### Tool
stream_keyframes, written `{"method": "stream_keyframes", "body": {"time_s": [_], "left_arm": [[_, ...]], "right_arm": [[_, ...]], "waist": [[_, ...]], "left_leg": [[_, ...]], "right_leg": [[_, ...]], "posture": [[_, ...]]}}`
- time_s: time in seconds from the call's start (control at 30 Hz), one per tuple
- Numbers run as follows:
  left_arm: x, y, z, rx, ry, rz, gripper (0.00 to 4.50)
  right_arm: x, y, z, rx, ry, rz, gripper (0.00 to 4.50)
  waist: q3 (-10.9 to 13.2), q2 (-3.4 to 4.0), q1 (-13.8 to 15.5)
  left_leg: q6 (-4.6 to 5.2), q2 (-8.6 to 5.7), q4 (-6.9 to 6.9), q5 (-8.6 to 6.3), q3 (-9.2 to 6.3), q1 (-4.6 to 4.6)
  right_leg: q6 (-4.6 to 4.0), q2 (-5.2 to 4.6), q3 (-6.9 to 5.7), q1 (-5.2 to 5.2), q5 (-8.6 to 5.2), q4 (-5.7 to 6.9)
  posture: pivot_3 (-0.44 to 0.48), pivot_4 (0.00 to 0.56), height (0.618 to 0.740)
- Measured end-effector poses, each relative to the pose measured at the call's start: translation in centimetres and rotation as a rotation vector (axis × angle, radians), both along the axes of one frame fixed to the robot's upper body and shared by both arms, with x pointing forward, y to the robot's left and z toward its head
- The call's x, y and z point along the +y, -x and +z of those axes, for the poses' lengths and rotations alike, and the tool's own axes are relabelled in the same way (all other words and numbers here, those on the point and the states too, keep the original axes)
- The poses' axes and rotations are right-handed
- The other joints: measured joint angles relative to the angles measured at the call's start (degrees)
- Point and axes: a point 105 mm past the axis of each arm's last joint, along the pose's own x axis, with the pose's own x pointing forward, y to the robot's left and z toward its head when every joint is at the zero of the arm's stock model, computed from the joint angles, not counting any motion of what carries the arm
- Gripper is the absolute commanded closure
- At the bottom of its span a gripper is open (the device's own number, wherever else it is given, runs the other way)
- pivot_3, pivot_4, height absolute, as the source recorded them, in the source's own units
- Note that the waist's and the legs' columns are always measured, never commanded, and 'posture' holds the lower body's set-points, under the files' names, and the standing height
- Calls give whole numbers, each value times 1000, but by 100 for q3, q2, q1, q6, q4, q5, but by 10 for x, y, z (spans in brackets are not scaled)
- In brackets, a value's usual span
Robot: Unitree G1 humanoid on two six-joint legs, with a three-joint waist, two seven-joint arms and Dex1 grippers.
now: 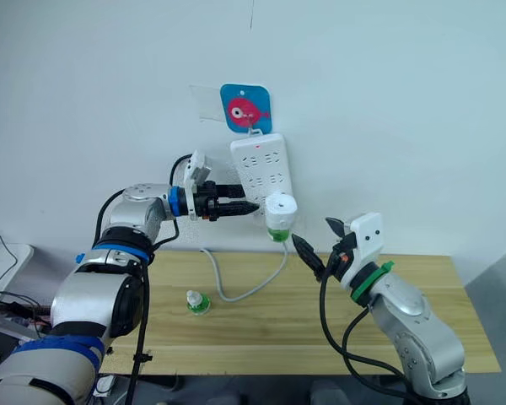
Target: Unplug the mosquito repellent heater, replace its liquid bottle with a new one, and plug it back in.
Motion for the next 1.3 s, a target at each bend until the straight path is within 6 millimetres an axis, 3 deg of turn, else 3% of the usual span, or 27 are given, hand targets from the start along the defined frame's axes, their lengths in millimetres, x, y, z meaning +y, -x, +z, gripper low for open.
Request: {"method": "stream_keyframes", "body": {"time_s": [0.37, 0.47, 0.6, 1.1, 1.3], "left_arm": [[-7, 0, 5, -8, 20, -19, 1534], [-6, -1, 6, -15, 14, -13, 2041], [-5, -2, 9, -20, 23, -8, 3176], [-9, -5, 9, -43, 29, 5, 3187], [-11, -6, 9, -60, 31, 9, 3187]], "right_arm": [[2, 0, -2, 15, 6, -4, 0], [3, 0, -3, 23, 7, -9, 0], [12, -1, 1, 16, -3, 2, 0], [34, -12, 18, 74, -29, -75, 0], [43, -32, 26, 42, 4, -119, 0]], "waist": [[50, 2, -9], [74, 8, -34], [116, 10, -72], [154, 31, -91], [162, 38, -93]], "left_leg": [[0, 0, 20, 0, -8, 0], [0, 0, 51, 0, -18, -17], [0, -4, 79, 0, -29, -22], [-2, -3, 85, 1, -72, -45], [-2, -4, 87, 2, -98, -59]], "right_leg": [[-4, 0, -6, 0, -3, 25], [-4, 0, -14, -4, -3, 42], [-3, 0, -20, -4, -3, 68], [-9, 0, -58, -6, -6, 68], [-10, -1, -82, -7, -7, 65]], "posture": [[-48, 109, 740], [-51, 110, 740], [-54, 115, 740], [-94, 135, 740], [-86, 132, 740]]}}
